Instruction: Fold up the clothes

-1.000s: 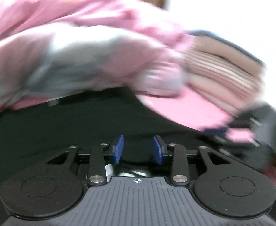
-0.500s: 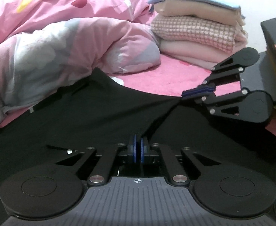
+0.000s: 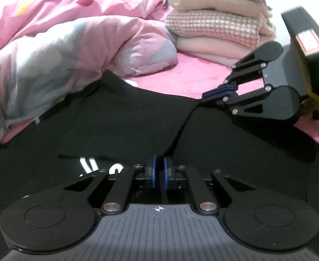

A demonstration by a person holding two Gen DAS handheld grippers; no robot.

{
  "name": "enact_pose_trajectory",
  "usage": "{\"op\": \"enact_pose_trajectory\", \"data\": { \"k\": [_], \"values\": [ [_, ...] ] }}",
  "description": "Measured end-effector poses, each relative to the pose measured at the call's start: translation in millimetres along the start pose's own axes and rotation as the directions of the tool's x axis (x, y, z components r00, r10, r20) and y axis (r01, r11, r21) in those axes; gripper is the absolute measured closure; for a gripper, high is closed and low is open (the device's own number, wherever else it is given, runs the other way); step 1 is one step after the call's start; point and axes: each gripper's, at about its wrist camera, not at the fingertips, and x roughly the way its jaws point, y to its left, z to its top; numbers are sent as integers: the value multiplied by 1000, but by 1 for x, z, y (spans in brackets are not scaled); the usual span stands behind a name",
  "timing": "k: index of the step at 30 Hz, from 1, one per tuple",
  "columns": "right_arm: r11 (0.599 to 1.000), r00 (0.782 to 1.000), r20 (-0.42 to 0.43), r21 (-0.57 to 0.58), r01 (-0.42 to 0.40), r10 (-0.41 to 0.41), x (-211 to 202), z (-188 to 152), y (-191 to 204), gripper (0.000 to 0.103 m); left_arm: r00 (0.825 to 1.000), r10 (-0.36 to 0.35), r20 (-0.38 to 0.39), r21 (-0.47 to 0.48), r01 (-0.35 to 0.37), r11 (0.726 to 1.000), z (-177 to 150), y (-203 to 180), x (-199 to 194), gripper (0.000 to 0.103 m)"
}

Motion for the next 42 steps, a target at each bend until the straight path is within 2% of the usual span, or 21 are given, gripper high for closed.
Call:
{"op": "enact_pose_trajectory", "data": {
  "k": [4,7,9,13,16,18,22,24,27,32,34,35,37,38,40,42],
  "values": [
    [1000,1000,-7,-16,-21,21,-9,0,0,98,999,-37,34,-89,40,995,2,18,-19,93],
    [998,998,1,-2,-56,56,-22,-2,-6,97,997,-34,67,-125,42,991,8,22,-10,88],
    [997,998,23,41,-64,63,-30,-2,-14,97,996,-31,89,-148,44,988,13,25,-4,84],
    [989,994,82,130,-77,67,-34,7,-30,97,993,-20,116,-192,42,981,20,31,11,84],
    [981,992,108,177,-76,57,-22,22,-41,97,998,1,61,-221,13,975,12,32,34,84],
    [966,989,120,234,-107,80,-6,34,-53,97,997,-7,72,-249,25,968,9,36,35,84],
    [911,978,98,357,-209,185,43,52,-79,97,995,-37,90,-306,63,950,7,44,36,83],
    [881,968,60,404,-246,243,69,55,-88,96,994,-46,99,-319,76,945,5,46,36,83],
    [873,962,26,415,-257,271,82,57,-89,96,992,-59,112,-336,94,937,2,48,35,83],
    [862,946,76,393,-320,316,85,77,-86,96,992,-56,116,-343,92,935,2,48,33,82],
    [868,935,61,355,-347,349,98,86,-78,97,992,-47,117,-336,84,938,2,46,33,82],
    [879,936,33,333,-342,351,108,88,-72,97,992,-47,118,-335,84,938,1,46,33,82],
    [922,955,-56,283,-265,292,135,88,-63,101,992,-46,120,-337,84,938,1,46,33,82],
    [927,960,-70,291,-239,269,145,87,-66,103,992,-47,120,-341,86,936,1,46,33,82],
    [903,967,-55,373,-213,250,150,90,-78,103,992,-46,119,-344,84,935,1,47,33,82],
    [903,971,-36,377,-205,236,142,96,-80,103,992,-42,118,-342,80,936,2,46,33,82]
  ]
}}
